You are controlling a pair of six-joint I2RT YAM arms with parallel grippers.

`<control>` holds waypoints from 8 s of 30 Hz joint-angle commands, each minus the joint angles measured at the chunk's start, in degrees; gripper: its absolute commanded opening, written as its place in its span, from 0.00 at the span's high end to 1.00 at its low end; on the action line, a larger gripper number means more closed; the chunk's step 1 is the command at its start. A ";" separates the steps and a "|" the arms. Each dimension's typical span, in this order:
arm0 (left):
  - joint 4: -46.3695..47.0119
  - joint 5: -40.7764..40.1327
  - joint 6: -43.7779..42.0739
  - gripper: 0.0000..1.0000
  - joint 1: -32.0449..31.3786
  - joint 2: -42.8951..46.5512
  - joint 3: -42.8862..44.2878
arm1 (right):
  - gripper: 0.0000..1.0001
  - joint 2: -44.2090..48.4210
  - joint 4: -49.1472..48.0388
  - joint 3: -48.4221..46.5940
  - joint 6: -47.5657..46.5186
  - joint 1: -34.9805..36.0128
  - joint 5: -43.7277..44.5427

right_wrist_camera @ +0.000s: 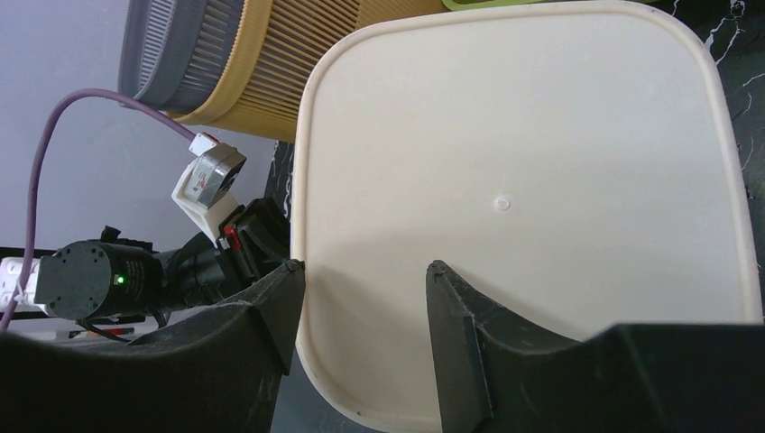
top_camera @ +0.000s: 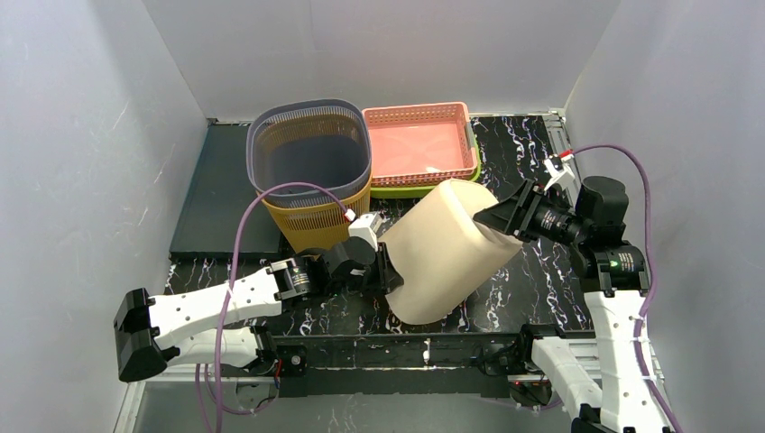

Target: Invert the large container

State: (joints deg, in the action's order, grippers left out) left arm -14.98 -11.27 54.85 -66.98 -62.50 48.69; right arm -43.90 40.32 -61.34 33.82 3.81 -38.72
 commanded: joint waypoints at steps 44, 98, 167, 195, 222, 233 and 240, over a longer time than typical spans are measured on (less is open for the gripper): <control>-18.93 -10.63 5.10 0.74 0.01 9.95 -3.60 | 0.24 -24.98 14.01 -26.01 -9.58 54.41 52.72; -37.75 -16.60 10.77 0.33 0.01 19.39 -2.25 | 0.01 -23.80 19.70 -20.26 -14.33 41.36 86.99; -37.97 -12.73 6.58 0.27 0.01 21.00 -1.01 | 0.01 -18.51 -5.28 -5.39 -0.88 -10.84 52.07; -35.01 -11.23 5.25 0.26 0.01 19.17 -1.31 | 0.03 -26.08 17.03 -26.26 -26.50 5.57 60.07; -39.12 -13.08 5.21 0.26 0.01 22.32 0.61 | 0.12 -47.57 -11.05 -29.34 -37.70 6.38 68.77; -40.15 -12.68 4.94 0.26 0.01 20.32 2.62 | 0.01 -29.48 -7.71 -23.99 -21.82 6.35 75.80; -40.03 -12.08 4.06 0.26 0.01 16.77 5.05 | 0.01 -25.06 -2.41 -14.86 -6.31 -10.03 62.70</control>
State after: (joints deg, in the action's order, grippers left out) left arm -53.39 -22.06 59.92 -66.98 -44.34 51.29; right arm -68.49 35.81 -82.63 16.47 4.80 33.93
